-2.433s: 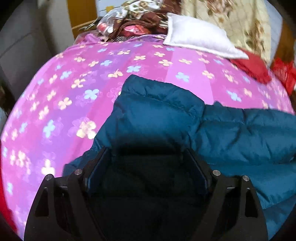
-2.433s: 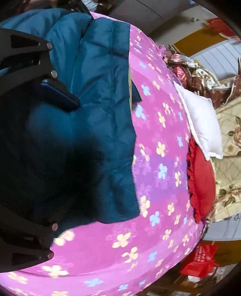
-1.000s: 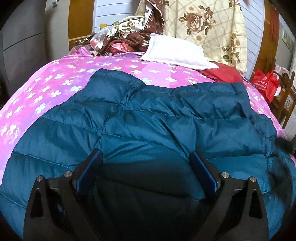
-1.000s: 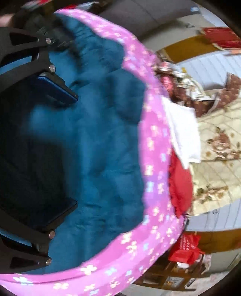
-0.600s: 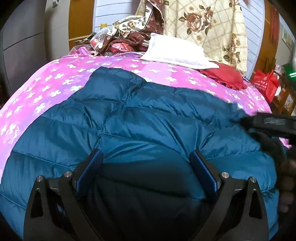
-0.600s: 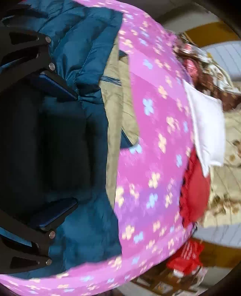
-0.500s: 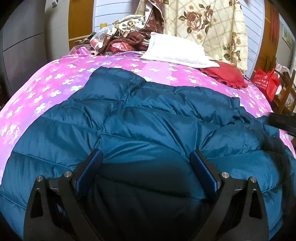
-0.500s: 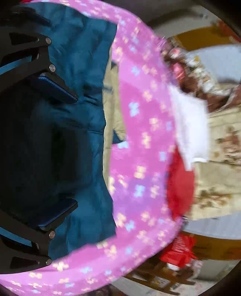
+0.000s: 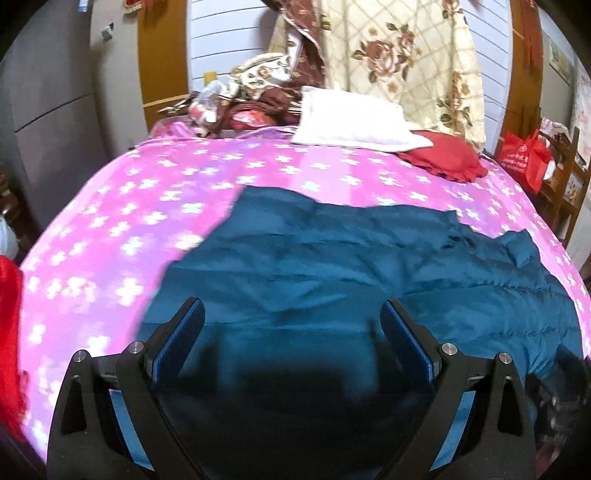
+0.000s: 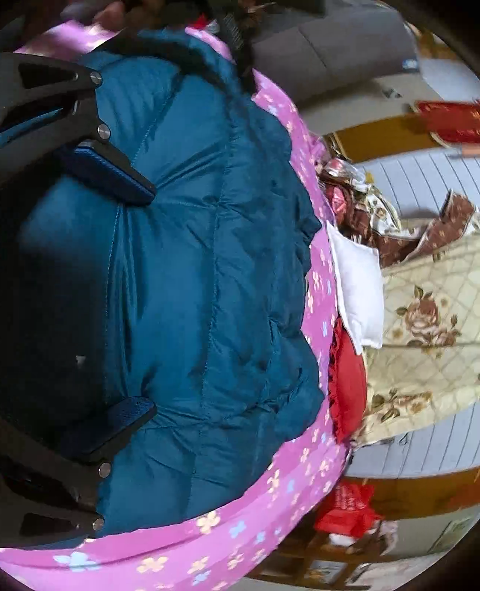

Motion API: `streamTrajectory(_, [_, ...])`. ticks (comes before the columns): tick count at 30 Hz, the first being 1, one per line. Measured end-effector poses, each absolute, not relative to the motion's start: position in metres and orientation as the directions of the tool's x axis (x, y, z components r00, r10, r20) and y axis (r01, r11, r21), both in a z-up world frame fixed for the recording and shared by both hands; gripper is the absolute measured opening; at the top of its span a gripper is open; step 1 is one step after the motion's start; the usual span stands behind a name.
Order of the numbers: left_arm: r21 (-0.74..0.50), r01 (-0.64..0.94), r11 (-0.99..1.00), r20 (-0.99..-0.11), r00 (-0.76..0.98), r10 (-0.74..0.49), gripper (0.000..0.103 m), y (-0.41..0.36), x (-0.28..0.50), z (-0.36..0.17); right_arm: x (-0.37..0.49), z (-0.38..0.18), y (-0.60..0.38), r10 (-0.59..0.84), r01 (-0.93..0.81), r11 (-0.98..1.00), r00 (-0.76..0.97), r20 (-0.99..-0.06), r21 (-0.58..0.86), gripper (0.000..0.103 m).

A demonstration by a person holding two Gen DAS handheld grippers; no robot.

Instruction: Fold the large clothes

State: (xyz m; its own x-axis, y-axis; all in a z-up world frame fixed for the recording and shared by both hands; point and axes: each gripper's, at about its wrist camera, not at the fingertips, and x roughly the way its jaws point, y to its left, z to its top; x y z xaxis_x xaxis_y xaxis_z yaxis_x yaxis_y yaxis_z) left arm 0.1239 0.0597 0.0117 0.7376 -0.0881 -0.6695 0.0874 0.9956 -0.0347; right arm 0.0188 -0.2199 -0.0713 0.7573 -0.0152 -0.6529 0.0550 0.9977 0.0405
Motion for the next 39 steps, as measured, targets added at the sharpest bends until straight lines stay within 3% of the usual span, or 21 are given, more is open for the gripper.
streamTrajectory(3, [-0.039, 0.101, 0.994, -0.688, 0.719, -0.1, 0.096, 0.088, 0.125, 0.007, 0.019, -0.073, -0.221, -0.007, 0.048, 0.998, 0.757, -0.654, 0.045, 0.103])
streamTrajectory(6, [0.013, 0.081, 0.997, -0.779, 0.625, -0.041, 0.097, 0.098, 0.137, -0.035, 0.02, -0.074, -0.222, -0.002, 0.046, 0.998, 0.756, -0.655, 0.05, 0.103])
streamTrajectory(9, [-0.044, 0.056, 0.997, -0.745, 0.663, -0.07, 0.101, 0.11, 0.13, -0.049, 0.015, -0.074, -0.223, -0.003, 0.05, 0.997, 0.765, -0.645, 0.054, 0.103])
streamTrajectory(13, [-0.1, 0.037, 0.994, -0.765, 0.636, -0.101, 0.102, 0.12, 0.128, -0.05, 0.013, -0.073, -0.224, -0.005, 0.06, 0.996, 0.766, -0.643, 0.065, 0.103])
streamTrajectory(23, [-0.198, -0.035, 0.98, -0.715, 0.689, -0.12, 0.102, 0.209, 0.12, -0.01, 0.014, -0.072, -0.223, -0.013, 0.066, 0.996, 0.762, -0.647, 0.057, 0.103])
streamTrajectory(28, [-0.285, 0.06, 0.957, -0.746, 0.612, -0.261, 0.102, 0.191, 0.152, -0.016, 0.016, -0.073, -0.221, -0.029, 0.084, 0.995, 0.76, -0.649, 0.054, 0.103])
streamTrajectory(34, [-0.366, 0.017, 0.93, -0.815, 0.476, -0.33, 0.102, 0.177, 0.207, -0.051, 0.015, -0.073, -0.221, -0.025, 0.079, 0.995, 0.76, -0.65, 0.054, 0.103])
streamTrajectory(36, [-0.451, 0.024, 0.892, -0.799, 0.435, -0.415, 0.102, 0.18, 0.217, -0.061, 0.014, -0.073, -0.221, -0.023, 0.077, 0.996, 0.759, -0.651, 0.054, 0.103])
streamTrajectory(39, [-0.483, 0.088, 0.871, -0.77, 0.431, -0.47, 0.102, 0.178, 0.22, -0.061, 0.013, -0.073, -0.221, -0.02, 0.072, 0.996, 0.756, -0.655, 0.054, 0.103])
